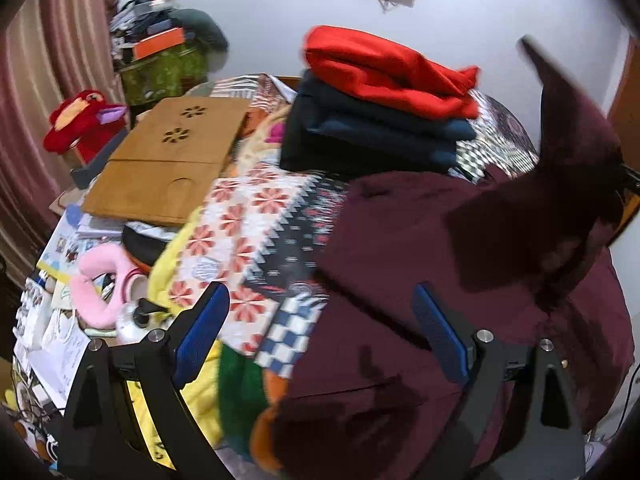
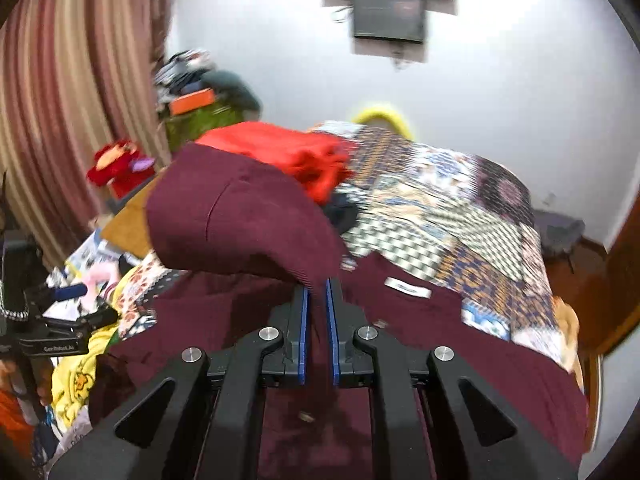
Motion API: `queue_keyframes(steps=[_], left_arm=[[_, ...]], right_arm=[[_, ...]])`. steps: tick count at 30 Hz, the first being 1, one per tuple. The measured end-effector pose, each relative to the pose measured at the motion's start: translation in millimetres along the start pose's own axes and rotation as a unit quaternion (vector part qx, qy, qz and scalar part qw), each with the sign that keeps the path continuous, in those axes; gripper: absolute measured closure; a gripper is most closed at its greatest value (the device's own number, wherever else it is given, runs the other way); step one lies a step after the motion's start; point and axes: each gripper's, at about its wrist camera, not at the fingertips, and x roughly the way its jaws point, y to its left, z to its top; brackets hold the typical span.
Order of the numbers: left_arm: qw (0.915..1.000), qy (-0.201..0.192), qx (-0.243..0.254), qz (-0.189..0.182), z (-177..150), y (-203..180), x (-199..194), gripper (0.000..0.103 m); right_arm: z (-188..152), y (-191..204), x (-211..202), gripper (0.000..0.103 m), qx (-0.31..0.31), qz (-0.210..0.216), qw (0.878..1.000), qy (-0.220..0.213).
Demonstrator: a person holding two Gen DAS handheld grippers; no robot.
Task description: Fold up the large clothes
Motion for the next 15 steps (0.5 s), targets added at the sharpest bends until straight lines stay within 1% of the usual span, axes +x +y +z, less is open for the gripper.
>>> queue_keyframes(steps=[4,7,10,12,15], left_arm=[[0.9994,0.018,0.026,-0.016,0.9,-35.0,14.8,0.01],[0.9981,0.036,0.045,-0.024,-1.5,-57.5,32.4,0.01],[0.996,0.068,0.051,-0.029,-5.6,-71.9,55.5,0.01],[0.9939,0.092,0.048,-0.038,-10.0,-77.7,69.5,0.01],[0.9926,0.102,0.051,-0.04,-14.6,-84.6,78.4,0.01]], right_arm=[[-16.8,-46.4,-17.5,0.096,0.049,-0.036,0.998,-0.008],[-32.5,-73.5,-22.8,0.095,0.08,-0.053,0.995,0.003],[-55.8,-94.4,-17.9,0.095,0.098,-0.075,0.992,0.039],[-66.5,-100.1,-14.3,0.095,0.099,-0.082,0.99,0.063],[-78.3,-104.9,-6.6,0.094,0.091,-0.086,0.988,0.094]])
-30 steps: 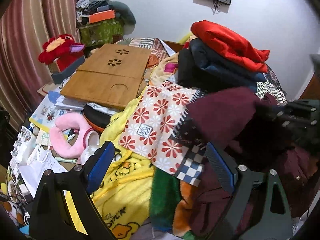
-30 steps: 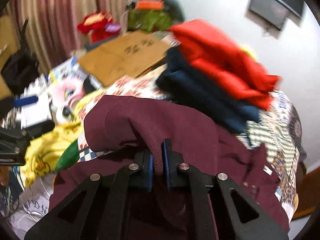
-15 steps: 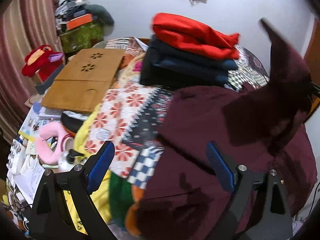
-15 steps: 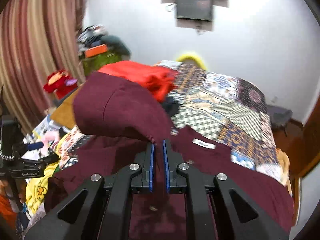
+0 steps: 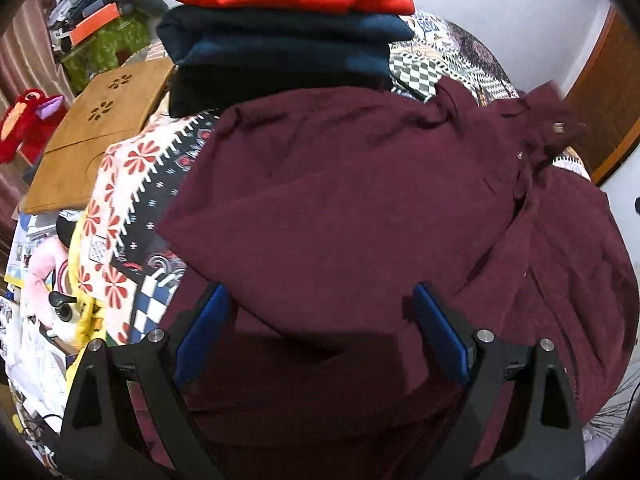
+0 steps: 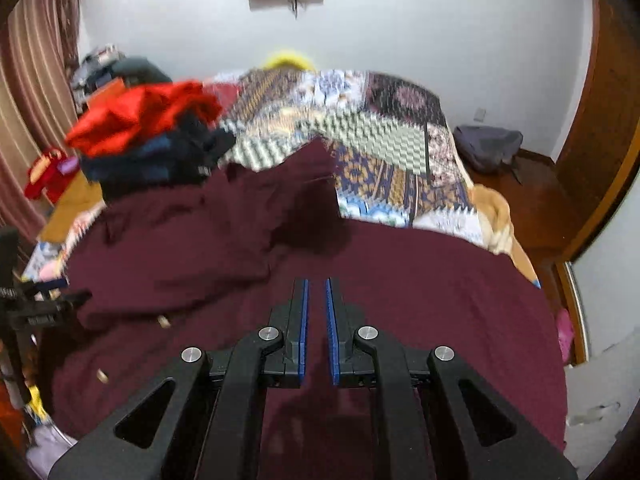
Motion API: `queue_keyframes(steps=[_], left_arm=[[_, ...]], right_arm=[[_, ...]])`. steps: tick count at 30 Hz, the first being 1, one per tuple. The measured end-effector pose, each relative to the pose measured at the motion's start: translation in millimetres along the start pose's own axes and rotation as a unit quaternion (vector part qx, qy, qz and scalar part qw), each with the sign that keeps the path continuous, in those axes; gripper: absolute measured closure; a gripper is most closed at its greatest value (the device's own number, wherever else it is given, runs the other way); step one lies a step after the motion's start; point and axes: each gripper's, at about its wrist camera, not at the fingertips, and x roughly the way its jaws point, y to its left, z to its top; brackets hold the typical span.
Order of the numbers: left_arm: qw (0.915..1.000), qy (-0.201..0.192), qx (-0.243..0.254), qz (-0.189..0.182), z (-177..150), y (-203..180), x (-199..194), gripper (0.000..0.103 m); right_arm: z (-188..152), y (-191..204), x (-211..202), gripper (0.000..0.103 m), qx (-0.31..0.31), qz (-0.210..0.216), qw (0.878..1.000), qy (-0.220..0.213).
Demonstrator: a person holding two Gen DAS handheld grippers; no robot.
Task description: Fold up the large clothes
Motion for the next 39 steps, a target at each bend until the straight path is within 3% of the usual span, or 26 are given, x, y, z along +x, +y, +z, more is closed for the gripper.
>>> queue_keyframes(steps=[1,2,3,5,6,12,20,22,24,26,29,32,39], left_arm=[[1.0,0.001,0.001,0.0,0.1,-1.2,1.0,0.01],[1.0,0.001,0.001,-0.001,0.7,-1.8,1.4,0.01],[1.0,0.001,0.001,-0.002,0.9,-1.4,1.6,0.01],[1.0,-0.001,0.001,-0.002,3.1,-0.7,1.1,0.01],[1.0,-0.003,0.0,-0.002,4.1,0.0,0.2,0.01],[0.9994,-0.03,0.004,0.018,14.0,7.0,-10.9,0.01],[0.9979,-0.06,-0.009,0.023,31.9,26.9,-20.3,0.01],[0.9975,-0.062,-0.014,0.031,34.5,33.6,-18.0,0.01],[0.9972,-0.061,-0.021,0.038,34.8,39.6,-15.4,0.01],[0.9969,-0.058,-0.03,0.044,35.8,47.6,-13.0,0.01],[0.9962,-0.054,-0.047,0.049,34.9,60.4,-12.6,0.01],[0.9957,-0.052,-0.055,0.053,33.0,70.4,-16.0,0.01],[0.9981,-0.025,-0.051,0.025,18.4,67.2,-16.8,0.01]], right_arm=[[-0.7,-0.8,3.4,0.091,-0.004,0.004,1.0,0.01],[0.0,-0.5,7.8,0.08,-0.007,0.012,1.0,0.022],[1.4,0.0,13.3,0.062,-0.007,0.022,0.999,0.033],[8.0,1.1,23.9,0.042,0.001,0.042,0.998,0.041],[11.9,1.2,27.9,0.041,0.007,0.049,0.998,0.039],[35.0,-13.2,73.5,0.041,0.067,0.079,0.992,0.079],[54.1,-54.4,164.8,0.041,0.178,0.062,0.969,0.161],[53.0,-63.3,179.4,0.053,0.202,0.052,0.964,0.167],[52.2,-68.1,187.7,0.072,0.217,0.054,0.959,0.172],[53.0,-68.3,191.1,0.079,0.223,0.074,0.956,0.178],[56.4,-57.6,173.9,0.089,0.187,0.048,0.97,0.151],[65.0,-47.0,137.9,0.09,0.146,0.034,0.984,0.098],[100.1,-42.4,28.5,0.091,0.121,0.052,0.99,-0.039]])
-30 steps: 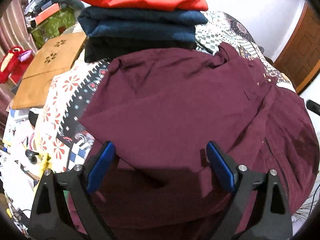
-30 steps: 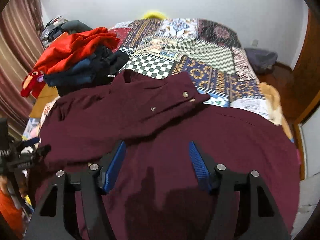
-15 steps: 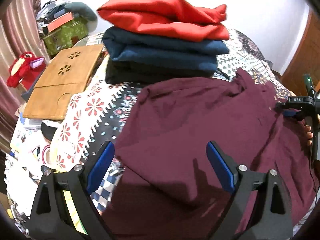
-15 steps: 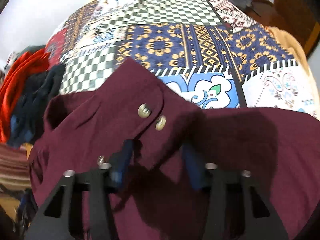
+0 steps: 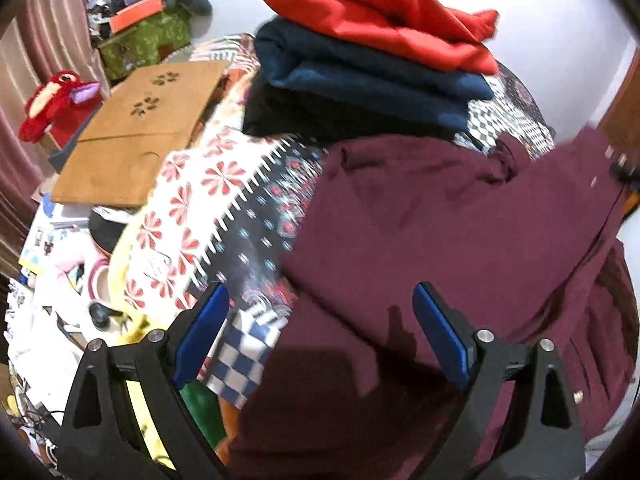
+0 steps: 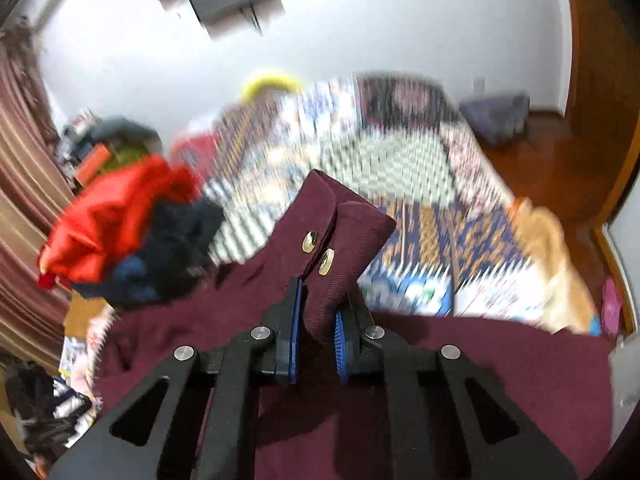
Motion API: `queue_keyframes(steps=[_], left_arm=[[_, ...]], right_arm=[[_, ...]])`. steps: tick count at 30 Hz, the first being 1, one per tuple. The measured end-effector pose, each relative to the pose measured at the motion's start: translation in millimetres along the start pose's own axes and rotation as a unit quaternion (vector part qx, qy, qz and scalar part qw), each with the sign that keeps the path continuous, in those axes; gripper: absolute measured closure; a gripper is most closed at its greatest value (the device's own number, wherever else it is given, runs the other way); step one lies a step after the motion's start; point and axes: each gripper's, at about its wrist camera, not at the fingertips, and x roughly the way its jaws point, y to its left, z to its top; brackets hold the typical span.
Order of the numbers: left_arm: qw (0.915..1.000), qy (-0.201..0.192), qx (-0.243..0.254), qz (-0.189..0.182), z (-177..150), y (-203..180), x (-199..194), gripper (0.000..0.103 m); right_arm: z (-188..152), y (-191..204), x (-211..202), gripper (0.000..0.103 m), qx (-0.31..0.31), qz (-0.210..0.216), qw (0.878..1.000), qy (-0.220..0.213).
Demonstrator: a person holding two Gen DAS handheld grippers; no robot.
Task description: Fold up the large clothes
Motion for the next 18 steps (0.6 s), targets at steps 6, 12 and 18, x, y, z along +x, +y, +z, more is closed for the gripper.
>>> queue_keyframes(steps=[6,12,18], left_arm=[[0.9986,0.02,0.033,-0.036,-24.1,-35.7,-0.9,0.01],[0.9963,0.026,0.075,-0.033,-49.3,-64.9,-3.2,0.01],[0.9964,0.02,0.081,-0.015,-69.4,-65.7,-2.4,0.008]], right_arm=[[5.1,-5.9,-65.1,0.09,-0.016,-0.029,0.996,-0.084],[-27.9,-38.3,-67.0,0.09,-0.003,-0.077,0.995,-0.063],[-72.5,-77.2,-65.0,0.09,0.045,-0.094,0.994,-0.025]])
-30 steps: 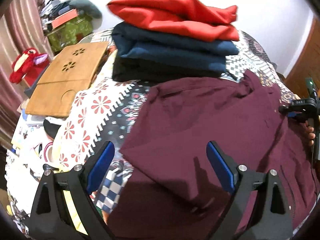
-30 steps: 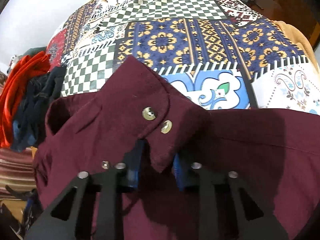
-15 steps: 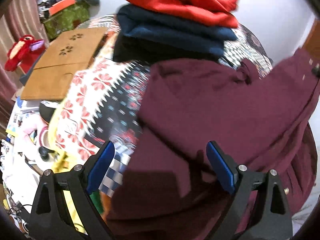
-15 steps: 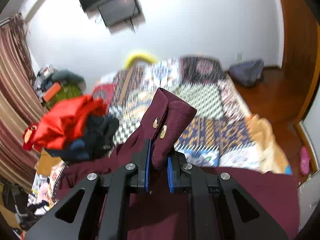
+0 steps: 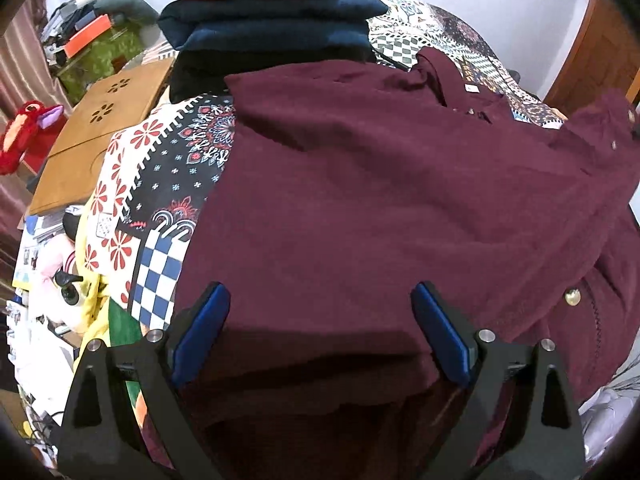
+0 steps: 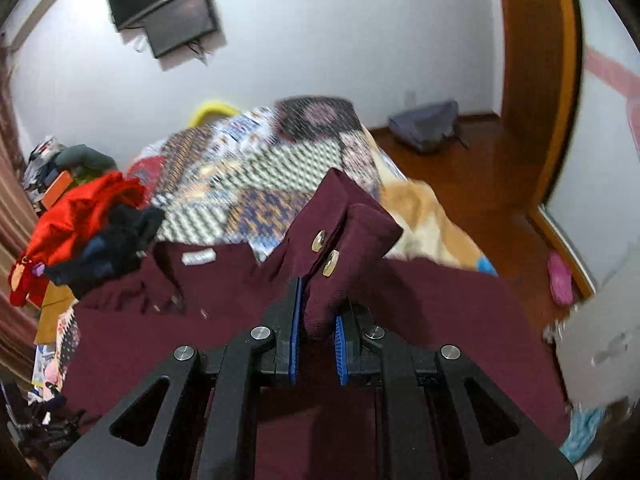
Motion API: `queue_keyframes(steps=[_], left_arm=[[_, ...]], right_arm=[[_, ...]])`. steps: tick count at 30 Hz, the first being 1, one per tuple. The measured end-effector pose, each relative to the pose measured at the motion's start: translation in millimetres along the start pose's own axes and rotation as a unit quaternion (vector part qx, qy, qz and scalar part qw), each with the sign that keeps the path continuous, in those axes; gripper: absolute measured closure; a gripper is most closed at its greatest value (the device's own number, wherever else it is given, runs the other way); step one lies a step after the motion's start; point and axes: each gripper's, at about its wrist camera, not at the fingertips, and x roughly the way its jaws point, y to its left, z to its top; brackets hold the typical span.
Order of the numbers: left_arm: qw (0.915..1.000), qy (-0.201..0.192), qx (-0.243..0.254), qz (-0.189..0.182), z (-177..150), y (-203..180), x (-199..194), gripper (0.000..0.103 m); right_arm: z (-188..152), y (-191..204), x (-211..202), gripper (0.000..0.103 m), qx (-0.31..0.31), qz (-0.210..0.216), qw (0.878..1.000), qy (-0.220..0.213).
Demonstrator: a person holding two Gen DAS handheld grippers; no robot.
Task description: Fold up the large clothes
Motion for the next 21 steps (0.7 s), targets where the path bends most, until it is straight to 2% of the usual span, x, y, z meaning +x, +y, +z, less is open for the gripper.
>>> queue_keyframes(steps=[4,10,15,17,19,21], left_arm=[[0.9999,-0.002,-0.009,0.004,-4.0,2.3,1.3,0.006],[0.9998,-0.007,-0.008,0.015,-6.9,-0.7,3.8,0.005],[0.9998,-0.006,-0.012,0.017,-6.2,0.0,3.6,0.005],[0.9997,-0.003,-0.013,0.021,-4.6,-0.4,2.6,0.005],[0.9996,-0.002,-0.013,0.026,-1.4,-1.2,0.7,0.005],[0.9996,-0.004,-0.013,0.026,4.0,-2.6,-3.4,0.005]], right_arm=[[-24.0,-18.3,1.9,0.09,0.022,-0.007,0.999,0.031],[-51.4,-45.5,6.1,0.087,0.07,0.007,0.995,0.07],[-60.1,-61.9,-8.6,0.067,0.093,0.009,0.993,0.067],[-62.0,-66.2,-15.2,0.062,0.094,0.01,0.993,0.067],[-64.0,-69.7,-22.6,0.061,0.092,0.005,0.994,0.065],[-64.0,-74.2,-32.8,0.061,0.081,-0.027,0.995,0.054]])
